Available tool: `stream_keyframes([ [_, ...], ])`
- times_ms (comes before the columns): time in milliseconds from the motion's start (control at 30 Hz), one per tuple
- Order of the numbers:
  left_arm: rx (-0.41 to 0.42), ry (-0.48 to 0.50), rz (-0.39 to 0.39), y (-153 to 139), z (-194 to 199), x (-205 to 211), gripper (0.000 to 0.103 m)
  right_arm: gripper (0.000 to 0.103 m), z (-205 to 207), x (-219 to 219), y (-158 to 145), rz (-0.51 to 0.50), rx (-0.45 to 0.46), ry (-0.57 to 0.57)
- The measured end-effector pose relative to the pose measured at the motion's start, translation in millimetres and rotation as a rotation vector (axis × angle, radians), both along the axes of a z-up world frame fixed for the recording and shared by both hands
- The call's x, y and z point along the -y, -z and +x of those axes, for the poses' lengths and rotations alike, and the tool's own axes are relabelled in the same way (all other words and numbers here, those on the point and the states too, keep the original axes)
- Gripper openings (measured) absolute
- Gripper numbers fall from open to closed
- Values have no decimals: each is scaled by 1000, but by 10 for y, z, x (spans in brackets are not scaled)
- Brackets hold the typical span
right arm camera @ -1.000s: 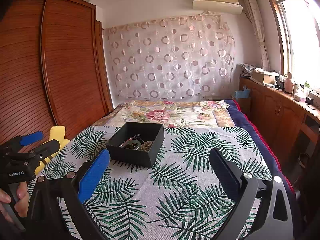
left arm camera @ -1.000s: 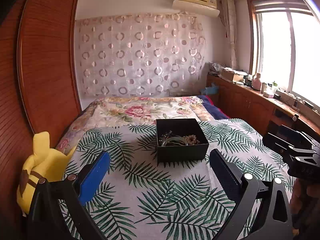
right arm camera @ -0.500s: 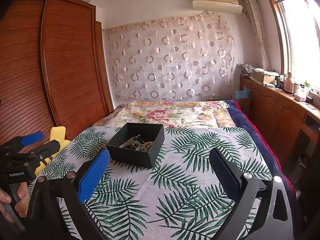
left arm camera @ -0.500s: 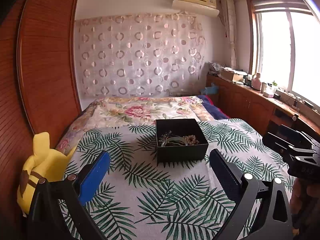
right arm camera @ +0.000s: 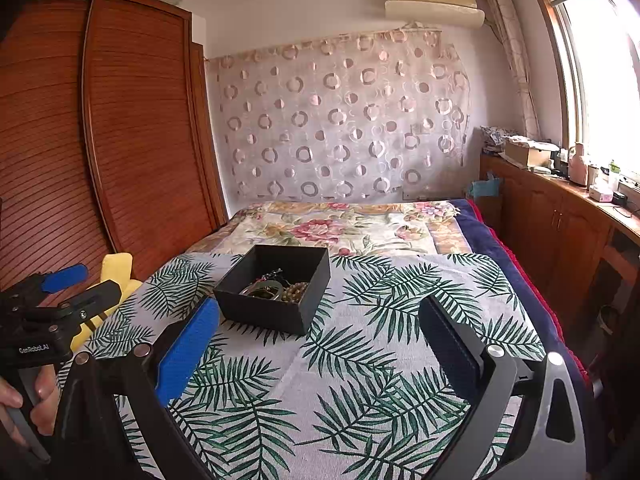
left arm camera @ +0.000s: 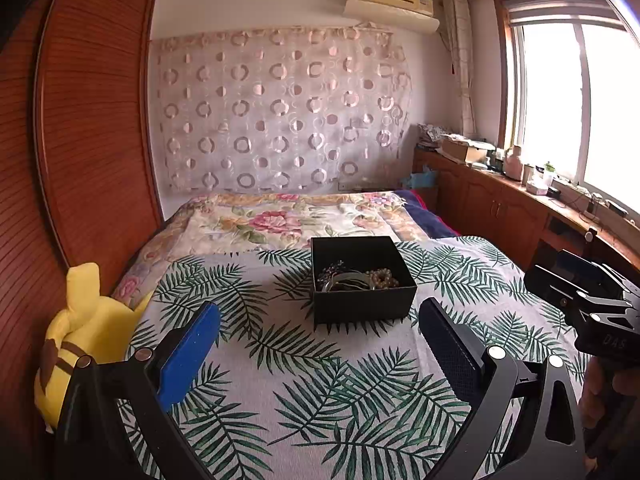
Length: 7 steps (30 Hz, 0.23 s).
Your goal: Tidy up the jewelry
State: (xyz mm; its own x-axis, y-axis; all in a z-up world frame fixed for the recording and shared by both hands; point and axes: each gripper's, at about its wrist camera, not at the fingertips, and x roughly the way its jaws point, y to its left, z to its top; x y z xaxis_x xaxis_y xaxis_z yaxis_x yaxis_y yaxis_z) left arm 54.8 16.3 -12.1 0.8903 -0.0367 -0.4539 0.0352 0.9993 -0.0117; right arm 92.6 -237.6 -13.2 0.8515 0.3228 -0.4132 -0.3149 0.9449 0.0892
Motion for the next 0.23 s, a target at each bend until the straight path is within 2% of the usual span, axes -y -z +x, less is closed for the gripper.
stream_keyframes([
  [233,-2,-3,-8,16,0,-15,96,101,-14,-1,-15,3,2,5],
])
